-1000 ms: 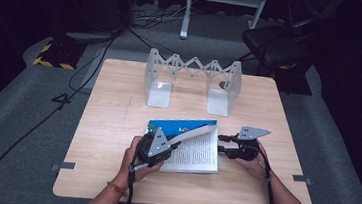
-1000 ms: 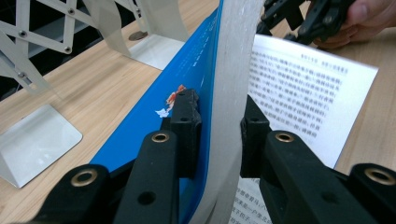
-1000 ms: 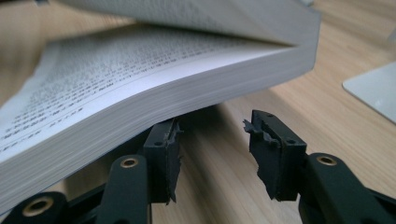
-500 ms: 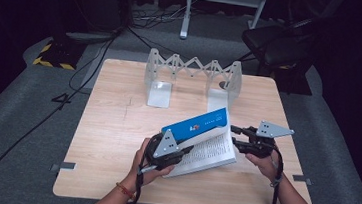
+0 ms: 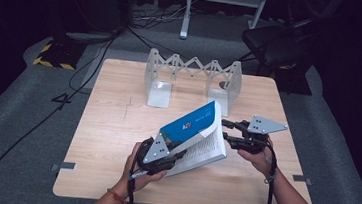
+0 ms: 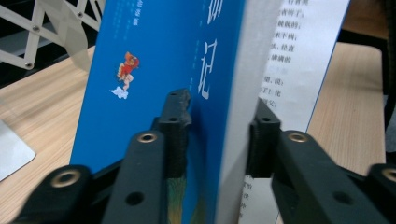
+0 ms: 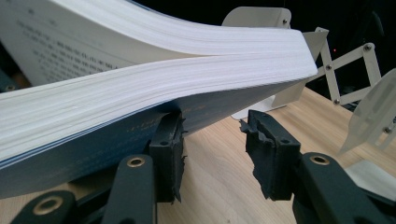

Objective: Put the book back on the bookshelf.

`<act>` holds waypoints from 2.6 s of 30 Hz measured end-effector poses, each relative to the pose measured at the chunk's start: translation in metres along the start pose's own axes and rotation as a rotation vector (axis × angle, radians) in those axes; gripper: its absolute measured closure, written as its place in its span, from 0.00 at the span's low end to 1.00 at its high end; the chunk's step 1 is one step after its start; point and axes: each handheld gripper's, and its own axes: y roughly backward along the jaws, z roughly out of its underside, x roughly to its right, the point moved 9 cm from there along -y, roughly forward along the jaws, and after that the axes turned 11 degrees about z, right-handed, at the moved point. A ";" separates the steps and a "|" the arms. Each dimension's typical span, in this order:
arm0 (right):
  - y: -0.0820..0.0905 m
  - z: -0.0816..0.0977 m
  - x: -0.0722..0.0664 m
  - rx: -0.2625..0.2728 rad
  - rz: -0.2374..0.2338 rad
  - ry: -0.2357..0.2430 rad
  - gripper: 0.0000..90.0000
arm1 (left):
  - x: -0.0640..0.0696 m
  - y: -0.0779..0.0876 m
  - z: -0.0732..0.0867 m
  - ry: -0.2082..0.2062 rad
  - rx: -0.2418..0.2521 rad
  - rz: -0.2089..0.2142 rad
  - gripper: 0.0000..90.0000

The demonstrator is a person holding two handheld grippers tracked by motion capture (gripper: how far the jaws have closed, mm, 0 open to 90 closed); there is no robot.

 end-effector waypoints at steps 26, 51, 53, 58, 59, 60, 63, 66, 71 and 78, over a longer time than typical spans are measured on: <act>-0.023 -0.012 -0.021 0.003 -0.042 0.028 0.60 | -0.007 0.007 0.010 0.051 0.024 0.073 0.68; 0.021 -0.018 -0.007 0.049 -0.006 0.027 0.64 | -0.007 -0.039 -0.016 0.023 0.077 0.166 0.65; 0.019 -0.017 -0.013 0.043 -0.008 0.039 0.61 | -0.008 -0.037 -0.015 0.021 0.071 0.161 0.64; 0.011 -0.007 -0.032 0.009 -0.052 0.064 0.56 | -0.009 -0.030 -0.008 0.001 0.025 0.133 0.61; 0.009 -0.005 -0.036 0.000 -0.052 0.078 0.56 | -0.009 -0.029 -0.008 0.001 0.022 0.133 0.60; 0.009 -0.005 -0.036 0.000 -0.052 0.078 0.56 | -0.009 -0.029 -0.008 0.001 0.022 0.133 0.59; 0.006 -0.003 -0.040 -0.002 -0.061 0.075 0.55 | -0.008 -0.025 -0.007 -0.004 0.004 0.133 0.55; 0.005 -0.004 -0.045 0.001 -0.067 0.078 0.54 | -0.004 -0.019 -0.004 -0.016 -0.027 0.157 0.47; 0.005 -0.003 -0.048 -0.002 -0.067 0.093 0.54 | 0.010 -0.018 -0.002 -0.021 -0.055 0.176 0.30; -0.001 -0.006 -0.051 0.005 -0.064 0.080 0.52 | 0.020 -0.031 -0.004 -0.007 -0.067 0.083 0.16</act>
